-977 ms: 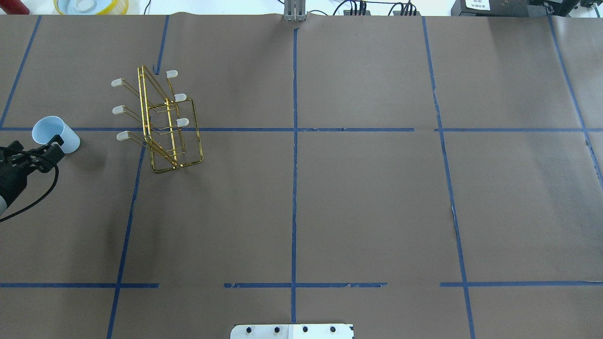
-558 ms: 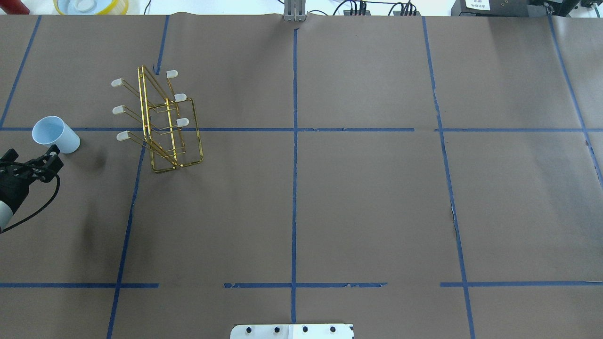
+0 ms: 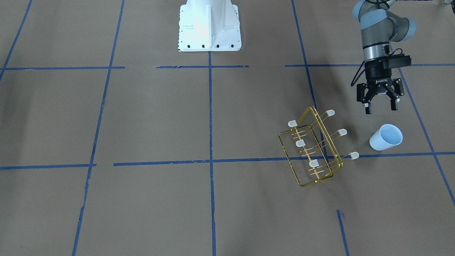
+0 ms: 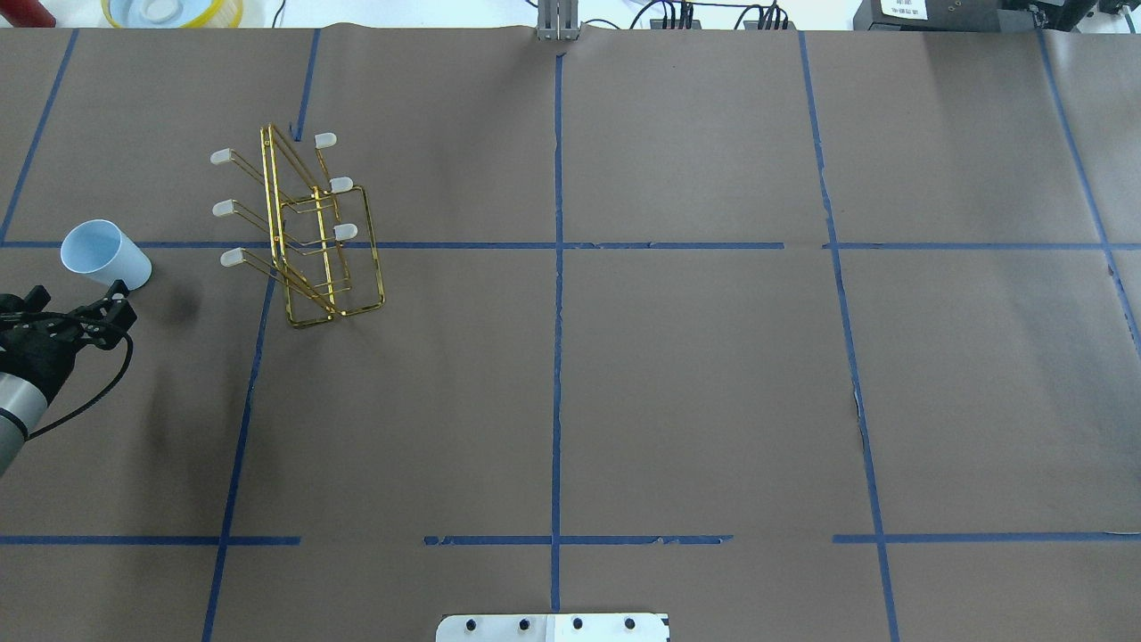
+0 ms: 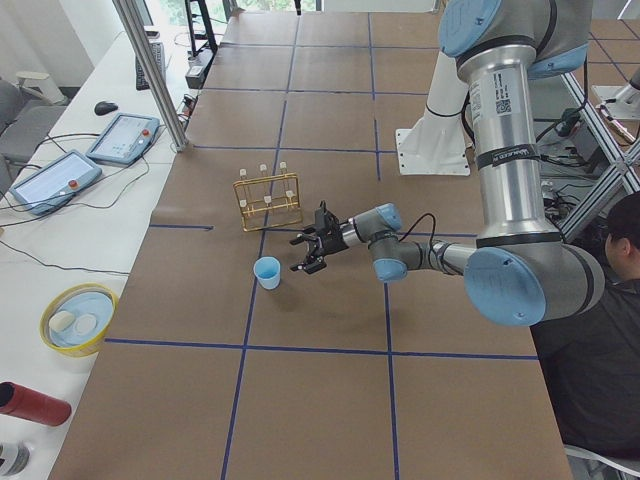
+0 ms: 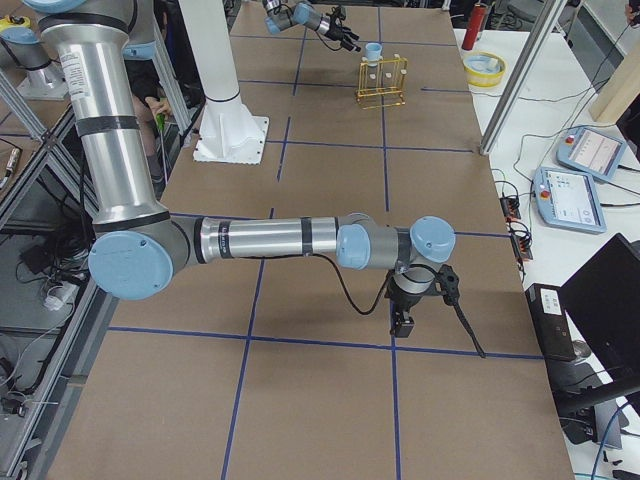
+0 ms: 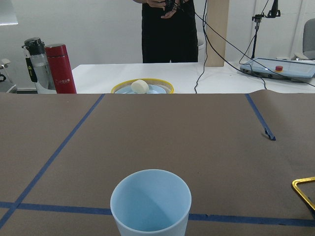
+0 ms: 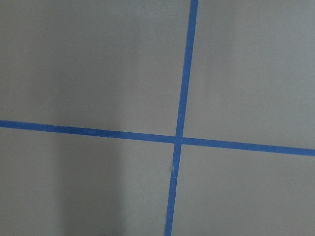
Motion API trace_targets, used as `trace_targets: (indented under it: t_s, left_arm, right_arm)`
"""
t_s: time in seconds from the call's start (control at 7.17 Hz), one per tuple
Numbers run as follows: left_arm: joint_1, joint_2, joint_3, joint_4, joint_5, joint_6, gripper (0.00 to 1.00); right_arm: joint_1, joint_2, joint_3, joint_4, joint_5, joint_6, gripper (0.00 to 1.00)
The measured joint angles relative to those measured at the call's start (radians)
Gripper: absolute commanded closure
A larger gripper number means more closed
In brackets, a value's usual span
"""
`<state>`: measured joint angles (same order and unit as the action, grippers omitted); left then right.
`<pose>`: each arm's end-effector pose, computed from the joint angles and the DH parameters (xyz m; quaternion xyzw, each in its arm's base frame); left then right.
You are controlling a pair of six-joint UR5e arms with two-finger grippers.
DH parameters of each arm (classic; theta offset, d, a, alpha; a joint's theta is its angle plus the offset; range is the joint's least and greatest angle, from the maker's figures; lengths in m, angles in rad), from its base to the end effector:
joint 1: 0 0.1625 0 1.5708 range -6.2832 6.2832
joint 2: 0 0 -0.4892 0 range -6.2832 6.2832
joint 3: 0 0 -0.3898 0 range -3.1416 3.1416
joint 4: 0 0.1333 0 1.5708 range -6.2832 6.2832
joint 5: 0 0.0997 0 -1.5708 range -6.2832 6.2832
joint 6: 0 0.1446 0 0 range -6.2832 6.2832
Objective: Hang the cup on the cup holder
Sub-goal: 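Close the left gripper on the light-blue cup's side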
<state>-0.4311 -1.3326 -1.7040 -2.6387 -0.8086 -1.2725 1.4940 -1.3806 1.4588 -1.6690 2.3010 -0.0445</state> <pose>0.2796 -0.3852 0.6566 0.4613 0.2840 -0.2264 0.8095 -0.0077 -0.5797 0.7221 -0.0151 -0.3568 -0.0531 0.9325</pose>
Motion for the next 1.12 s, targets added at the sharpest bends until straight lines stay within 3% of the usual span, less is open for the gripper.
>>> trace_targets:
  t_s: [1.12]
  left_arm:
    - [-0.095, -0.058, 0.154, -0.175, -0.167, 0.123, 0.02]
  right_arm:
    - [0.0, 0.0, 0.0, 0.0, 0.0, 0.0, 0.0]
